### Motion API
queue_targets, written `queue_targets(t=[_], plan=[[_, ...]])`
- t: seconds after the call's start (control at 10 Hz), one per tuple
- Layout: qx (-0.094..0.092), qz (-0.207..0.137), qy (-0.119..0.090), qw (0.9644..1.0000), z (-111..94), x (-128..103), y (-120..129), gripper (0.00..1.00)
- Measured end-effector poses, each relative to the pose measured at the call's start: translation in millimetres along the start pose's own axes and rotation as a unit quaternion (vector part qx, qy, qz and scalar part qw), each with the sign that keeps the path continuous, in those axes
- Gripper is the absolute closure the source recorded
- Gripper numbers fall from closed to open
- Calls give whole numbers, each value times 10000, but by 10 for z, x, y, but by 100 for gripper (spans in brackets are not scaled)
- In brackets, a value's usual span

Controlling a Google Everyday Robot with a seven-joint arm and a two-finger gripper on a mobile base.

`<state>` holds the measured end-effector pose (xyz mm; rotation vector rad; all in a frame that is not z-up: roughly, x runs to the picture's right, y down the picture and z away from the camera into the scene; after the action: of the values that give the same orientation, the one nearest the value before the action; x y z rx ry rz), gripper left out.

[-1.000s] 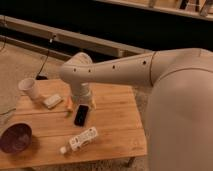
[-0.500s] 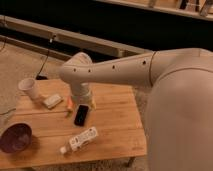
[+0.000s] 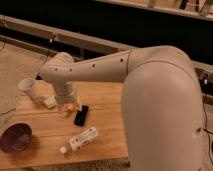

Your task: Push the eraser across the table

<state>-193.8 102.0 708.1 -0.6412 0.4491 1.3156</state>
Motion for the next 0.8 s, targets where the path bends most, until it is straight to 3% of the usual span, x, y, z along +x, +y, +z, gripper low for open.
queue_targets(t=[0.1, 0.2, 0.5, 0.8], plan=[[-38, -151, -80, 9998, 28, -80, 115, 53], [-61, -347, -181, 9992, 88, -206, 290, 68], [34, -483, -116, 9988, 348, -327, 468, 96], [75, -403, 141, 9991, 647, -268, 485, 100]])
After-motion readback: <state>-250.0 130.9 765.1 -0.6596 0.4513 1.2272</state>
